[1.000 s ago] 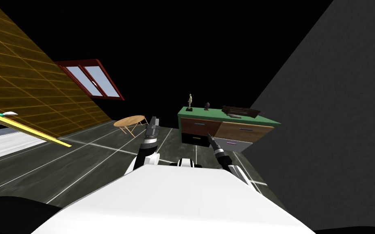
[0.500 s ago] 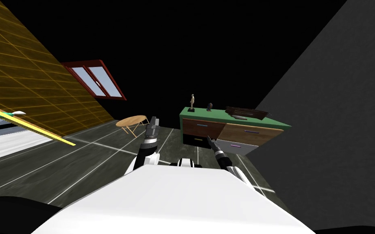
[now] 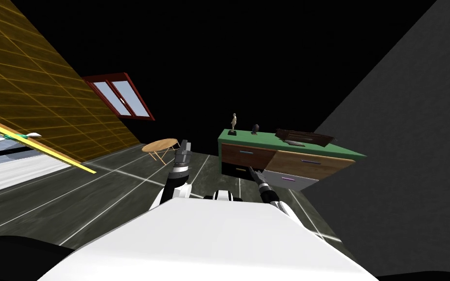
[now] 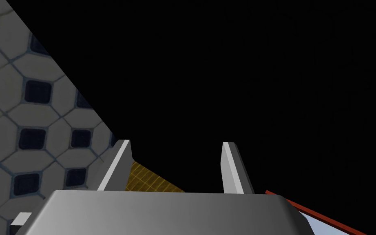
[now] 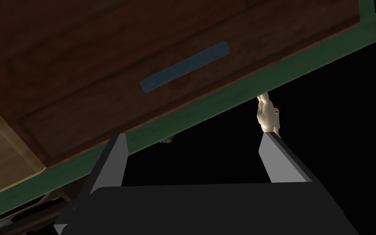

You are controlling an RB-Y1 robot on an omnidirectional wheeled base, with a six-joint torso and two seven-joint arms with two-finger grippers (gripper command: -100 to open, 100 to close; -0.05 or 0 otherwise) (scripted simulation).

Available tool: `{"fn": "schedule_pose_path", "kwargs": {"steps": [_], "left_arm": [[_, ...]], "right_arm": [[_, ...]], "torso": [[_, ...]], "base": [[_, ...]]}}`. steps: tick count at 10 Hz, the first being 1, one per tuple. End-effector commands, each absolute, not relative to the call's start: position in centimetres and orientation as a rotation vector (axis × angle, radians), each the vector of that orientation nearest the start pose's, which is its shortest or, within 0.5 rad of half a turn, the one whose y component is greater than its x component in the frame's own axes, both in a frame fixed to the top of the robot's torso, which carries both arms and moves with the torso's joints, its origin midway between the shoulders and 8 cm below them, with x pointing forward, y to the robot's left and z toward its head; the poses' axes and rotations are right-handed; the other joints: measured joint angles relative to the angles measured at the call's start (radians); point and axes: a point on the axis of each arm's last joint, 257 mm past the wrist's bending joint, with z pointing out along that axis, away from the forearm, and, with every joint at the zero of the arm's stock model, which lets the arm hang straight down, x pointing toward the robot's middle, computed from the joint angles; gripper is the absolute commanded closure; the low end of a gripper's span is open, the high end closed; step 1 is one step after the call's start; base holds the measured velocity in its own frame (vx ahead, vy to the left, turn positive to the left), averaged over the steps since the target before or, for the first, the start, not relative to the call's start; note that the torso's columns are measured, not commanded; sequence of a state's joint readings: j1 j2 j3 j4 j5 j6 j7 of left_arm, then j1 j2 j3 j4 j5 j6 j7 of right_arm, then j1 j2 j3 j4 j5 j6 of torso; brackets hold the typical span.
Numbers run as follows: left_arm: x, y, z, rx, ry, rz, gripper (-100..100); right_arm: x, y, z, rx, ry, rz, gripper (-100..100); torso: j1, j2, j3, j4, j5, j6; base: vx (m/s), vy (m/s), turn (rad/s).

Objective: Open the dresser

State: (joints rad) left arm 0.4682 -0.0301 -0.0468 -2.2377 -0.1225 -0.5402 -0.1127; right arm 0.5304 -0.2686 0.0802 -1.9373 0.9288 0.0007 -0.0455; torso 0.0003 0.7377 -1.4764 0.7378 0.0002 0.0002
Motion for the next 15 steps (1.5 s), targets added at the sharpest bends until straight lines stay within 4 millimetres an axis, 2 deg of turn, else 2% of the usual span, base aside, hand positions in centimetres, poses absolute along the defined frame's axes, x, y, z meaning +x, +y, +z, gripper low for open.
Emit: {"fn": "schedule_pose_path", "kwargs": {"steps": [1, 3, 4, 6, 7, 8, 9, 11, 12, 14, 15], "left_arm": [[35.2, 24.7, 2.3, -0.54, 0.668, -1.187, 0], [35.2, 24.7, 2.3, -0.54, 0.668, -1.187, 0], [35.2, 24.7, 2.3, -0.54, 0.668, -1.187, 0], [35.2, 24.7, 2.3, -0.54, 0.668, -1.187, 0], [35.2, 24.7, 2.3, -0.54, 0.668, -1.187, 0], [35.2, 24.7, 2.3, -0.54, 0.668, -1.187, 0], [35.2, 24.7, 2.3, -0.54, 0.668, -1.187, 0], [35.2, 24.7, 2.3, -0.54, 0.668, -1.187, 0], [35.2, 24.7, 2.3, -0.54, 0.668, -1.187, 0], [35.2, 24.7, 2.3, -0.54, 0.668, -1.187, 0], [35.2, 24.7, 2.3, -0.54, 0.668, -1.187, 0]], "right_arm": [[37.8, -31.5, -30.3, 0.382, 1.758, 0.201, -100], [37.9, -31.5, -30.2, 0.343, 1.762, 0.169, -100], [37.1, -32.9, -32.0, 0.342, 1.802, 0.096, -100], [37.1, -33.2, -31.9, 0.315, 1.804, 0.059, -100], [36.1, -34.7, -33.6, 0.314, 1.841, -0.018, -100], [36.1, -34.9, -33.5, 0.296, 1.841, -0.043, -100], [35.2, -36.2, -35.0, 0.282, 1.874, -0.111, -100], [35.2, -36.7, -34.7, 0.245, 1.87, -0.166, -100], [34.2, -38.1, -36.0, 0.229, 1.898, -0.244, -100], [34.2, -38.5, -35.8, 0.204, 1.892, -0.278, -100], [33.0, -40.1, -36.9, 0.195, 1.915, -0.36, -100]], "torso": [[-0.002, 0.002, 0.001, 0.001, -0.001, 0.0], [0.0, 0.0, 0.0, 0.0, 0.0, 0.0], [-0.001, 0.002, 0.001, 0.0, 0.0, 0.0], [0.001, -0.001, 0.0, 0.0, 0.0, 0.0], [0.0, 0.001, 0.001, 0.0, 0.0, 0.0], [0.0, 0.0, 0.001, 0.0, 0.0, 0.0], [0.001, 0.0, 0.0, 0.0, 0.0, 0.0], [-0.001, 0.0, 0.0, 0.0, 0.0, 0.0], [-0.002, 0.002, 0.002, 0.001, -0.001, 0.0], [-0.001, 0.001, 0.0, 0.0, 0.0, 0.0], [-0.001, 0.002, 0.001, 0.0, 0.0, 0.0]], "base": [[0.066, 0.046, 0.07], [0.051, 0.03, 0.023], [0.06, 0.04, 0.076], [0.054, 0.04, 0.018], [0.055, 0.049, 0.065], [0.069, 0.064, 0.052], [0.096, 0.065, 0.094], [0.06, 0.044, 0.007], [0.065, 0.045, 0.065], [0.046, 0.027, 0.026], [0.062, 0.044, 0.064]]}}
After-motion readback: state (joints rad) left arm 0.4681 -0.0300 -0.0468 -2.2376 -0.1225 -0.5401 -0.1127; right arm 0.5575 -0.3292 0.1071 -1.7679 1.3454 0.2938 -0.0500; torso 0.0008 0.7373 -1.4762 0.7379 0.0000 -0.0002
